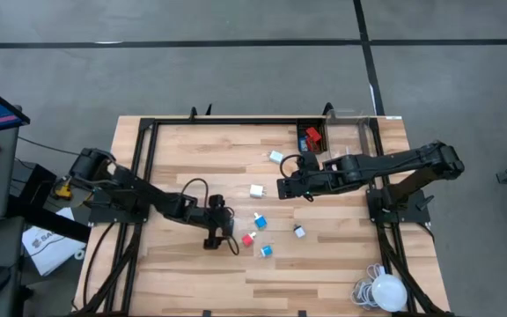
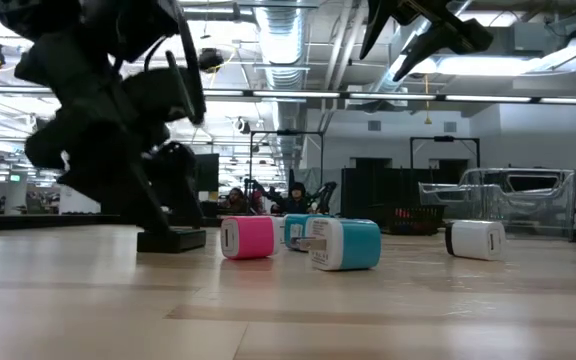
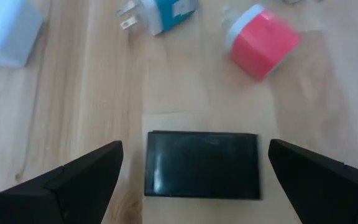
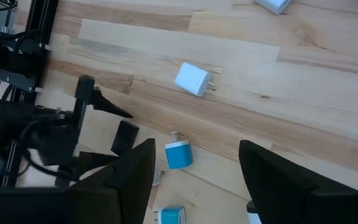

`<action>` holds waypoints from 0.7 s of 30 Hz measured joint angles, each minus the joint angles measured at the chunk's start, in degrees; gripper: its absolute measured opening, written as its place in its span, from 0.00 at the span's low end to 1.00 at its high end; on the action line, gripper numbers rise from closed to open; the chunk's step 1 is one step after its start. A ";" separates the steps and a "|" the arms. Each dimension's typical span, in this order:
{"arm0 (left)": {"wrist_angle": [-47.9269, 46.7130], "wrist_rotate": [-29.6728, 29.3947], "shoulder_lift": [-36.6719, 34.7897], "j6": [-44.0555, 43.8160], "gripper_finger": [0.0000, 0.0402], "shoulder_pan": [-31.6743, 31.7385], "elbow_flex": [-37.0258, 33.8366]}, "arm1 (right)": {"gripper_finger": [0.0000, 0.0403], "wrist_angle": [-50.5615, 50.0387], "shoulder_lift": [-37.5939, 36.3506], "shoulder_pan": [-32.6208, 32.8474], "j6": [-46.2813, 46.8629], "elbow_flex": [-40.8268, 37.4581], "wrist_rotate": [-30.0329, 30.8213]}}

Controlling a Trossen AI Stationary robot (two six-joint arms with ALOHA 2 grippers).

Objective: Pick & Place Office items
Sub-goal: Put the black digital timer into the black bin

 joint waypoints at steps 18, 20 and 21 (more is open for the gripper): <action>0.59 1.23 3.42 -3.64 0.72 0.40 0.21 | 0.55 -0.01 0.02 0.00 0.43 0.00 -0.17; 0.54 1.49 3.38 -4.41 0.71 0.68 0.17 | 0.55 -0.01 0.02 0.00 0.43 0.00 -0.17; 0.42 1.73 3.22 -4.63 0.71 0.90 0.17 | 0.55 -0.01 0.02 0.00 0.40 0.00 -0.17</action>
